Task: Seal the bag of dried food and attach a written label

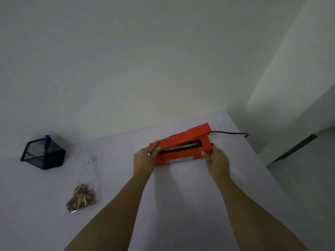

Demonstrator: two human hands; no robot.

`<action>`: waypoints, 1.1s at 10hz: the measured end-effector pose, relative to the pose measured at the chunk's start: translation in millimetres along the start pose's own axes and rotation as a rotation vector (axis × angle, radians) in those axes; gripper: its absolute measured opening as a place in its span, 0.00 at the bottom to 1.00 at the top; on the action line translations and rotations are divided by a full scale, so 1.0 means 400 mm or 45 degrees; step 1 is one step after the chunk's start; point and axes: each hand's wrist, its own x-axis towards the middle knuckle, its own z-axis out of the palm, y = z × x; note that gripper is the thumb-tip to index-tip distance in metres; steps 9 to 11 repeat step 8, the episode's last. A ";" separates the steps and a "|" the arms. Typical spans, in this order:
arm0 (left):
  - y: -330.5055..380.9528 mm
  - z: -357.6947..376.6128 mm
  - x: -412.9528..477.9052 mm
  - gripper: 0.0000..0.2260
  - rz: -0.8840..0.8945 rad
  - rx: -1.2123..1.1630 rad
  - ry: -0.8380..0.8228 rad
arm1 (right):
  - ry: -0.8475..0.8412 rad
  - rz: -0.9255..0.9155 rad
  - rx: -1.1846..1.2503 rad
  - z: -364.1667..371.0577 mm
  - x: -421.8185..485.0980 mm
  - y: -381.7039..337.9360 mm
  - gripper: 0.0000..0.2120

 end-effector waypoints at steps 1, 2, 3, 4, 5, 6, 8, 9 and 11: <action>0.006 0.004 0.055 0.15 0.010 0.024 0.037 | 0.008 -0.039 0.015 0.021 0.062 -0.016 0.20; 0.010 0.010 0.129 0.15 0.033 0.069 0.084 | 0.021 -0.096 0.025 0.050 0.146 -0.039 0.20; 0.013 0.014 0.170 0.15 0.049 0.079 0.113 | 0.016 -0.123 0.027 0.067 0.191 -0.052 0.20; 0.014 0.020 0.212 0.15 0.059 0.109 0.150 | 0.007 -0.141 0.018 0.084 0.241 -0.059 0.21; 0.014 0.019 0.226 0.15 0.080 0.144 0.165 | 0.007 -0.152 0.012 0.091 0.257 -0.061 0.21; 0.004 0.020 0.241 0.16 0.140 0.185 0.163 | -0.028 -0.143 0.023 0.093 0.276 -0.061 0.22; -0.032 0.001 0.220 0.20 0.176 0.268 0.044 | -0.052 -0.010 -0.088 0.081 0.196 -0.067 0.33; -0.032 0.001 0.220 0.20 0.176 0.268 0.044 | -0.052 -0.010 -0.088 0.081 0.196 -0.067 0.33; -0.032 0.001 0.220 0.20 0.176 0.268 0.044 | -0.052 -0.010 -0.088 0.081 0.196 -0.067 0.33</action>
